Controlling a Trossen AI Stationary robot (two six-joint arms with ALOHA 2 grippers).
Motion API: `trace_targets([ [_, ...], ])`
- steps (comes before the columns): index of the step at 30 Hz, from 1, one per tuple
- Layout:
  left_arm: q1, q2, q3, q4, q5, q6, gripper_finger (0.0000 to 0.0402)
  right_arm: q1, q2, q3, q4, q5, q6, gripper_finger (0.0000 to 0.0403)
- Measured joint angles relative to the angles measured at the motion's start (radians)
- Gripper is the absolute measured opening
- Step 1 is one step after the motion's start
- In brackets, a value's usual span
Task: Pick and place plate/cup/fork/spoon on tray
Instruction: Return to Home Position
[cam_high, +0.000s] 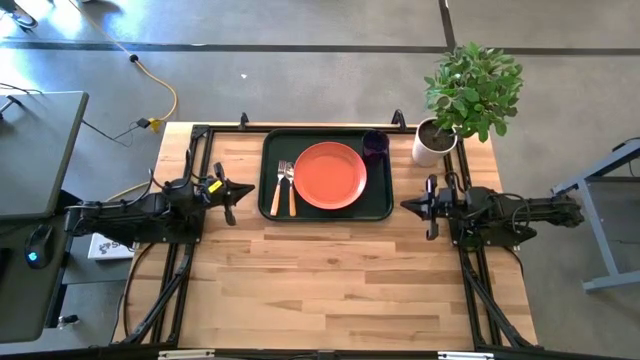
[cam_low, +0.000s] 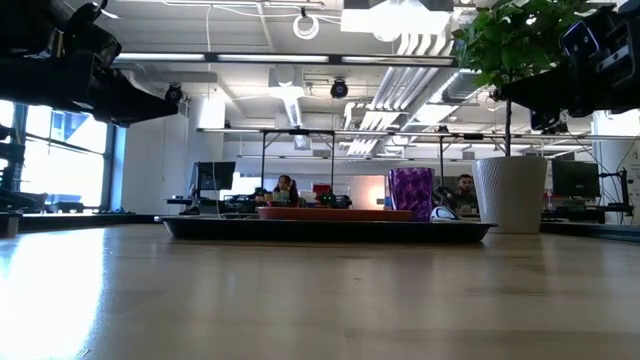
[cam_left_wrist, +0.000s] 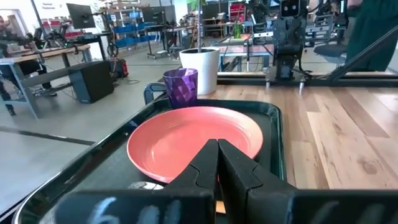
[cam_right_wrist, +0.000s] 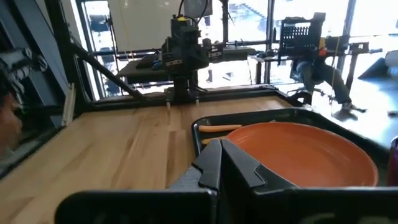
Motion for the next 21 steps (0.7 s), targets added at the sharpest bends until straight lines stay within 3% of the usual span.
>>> trace_targets([
  [9,0.0,0.0,0.0,0.077,0.0,-0.114,0.0001,0.0,0.0,0.0,0.0,0.0,0.09,0.0],
  [21,0.0,0.0,0.0,0.067,0.0,-0.115,0.0001,0.0,0.0,-0.001,0.0,0.0,0.093,0.0],
])
